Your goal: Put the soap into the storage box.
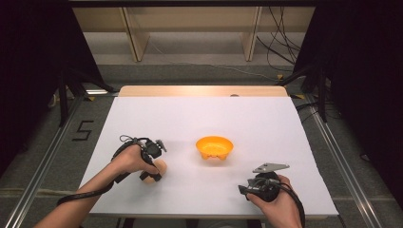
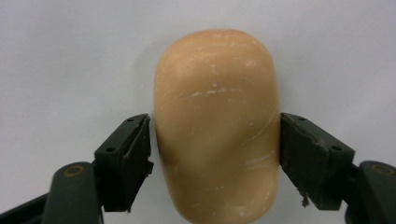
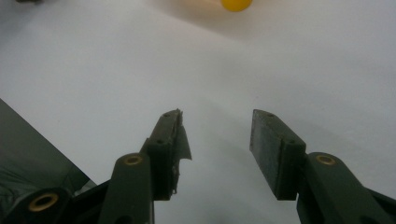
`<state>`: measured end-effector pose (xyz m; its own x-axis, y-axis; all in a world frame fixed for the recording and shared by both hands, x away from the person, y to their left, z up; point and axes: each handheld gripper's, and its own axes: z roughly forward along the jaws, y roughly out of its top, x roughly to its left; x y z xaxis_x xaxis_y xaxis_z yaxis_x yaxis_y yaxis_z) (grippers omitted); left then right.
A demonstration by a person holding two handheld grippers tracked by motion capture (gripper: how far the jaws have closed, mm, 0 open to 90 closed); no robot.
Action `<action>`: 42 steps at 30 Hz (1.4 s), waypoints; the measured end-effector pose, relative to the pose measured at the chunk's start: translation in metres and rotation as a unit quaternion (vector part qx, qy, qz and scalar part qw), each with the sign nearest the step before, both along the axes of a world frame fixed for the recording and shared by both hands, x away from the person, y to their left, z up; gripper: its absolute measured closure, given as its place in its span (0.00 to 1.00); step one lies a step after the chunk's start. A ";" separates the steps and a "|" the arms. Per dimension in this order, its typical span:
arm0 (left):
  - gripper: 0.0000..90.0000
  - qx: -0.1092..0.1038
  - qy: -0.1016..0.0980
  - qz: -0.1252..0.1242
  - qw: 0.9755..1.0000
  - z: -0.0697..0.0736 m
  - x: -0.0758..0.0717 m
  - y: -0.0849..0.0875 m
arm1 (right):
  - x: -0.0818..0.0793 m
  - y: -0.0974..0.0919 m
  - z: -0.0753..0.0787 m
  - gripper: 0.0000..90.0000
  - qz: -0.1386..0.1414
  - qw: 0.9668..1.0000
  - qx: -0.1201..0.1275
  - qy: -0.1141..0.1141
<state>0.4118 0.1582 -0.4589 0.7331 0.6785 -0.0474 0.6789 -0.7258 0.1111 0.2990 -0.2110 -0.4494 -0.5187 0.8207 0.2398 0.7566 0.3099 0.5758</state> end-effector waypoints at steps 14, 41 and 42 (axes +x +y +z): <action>0.36 -0.003 0.003 -0.003 1.000 -0.004 0.000 0.000 | 0.002 -0.001 -0.002 0.60 0.012 1.000 -0.004 -0.019; 0.36 -0.069 -0.095 -0.044 0.992 0.002 -0.025 0.018 | 0.000 0.000 -0.001 0.60 -0.002 1.000 0.003 -0.001; 0.36 -0.070 -0.095 -0.045 0.992 0.002 -0.026 0.018 | 0.000 0.001 -0.001 0.60 -0.001 1.000 0.004 -0.001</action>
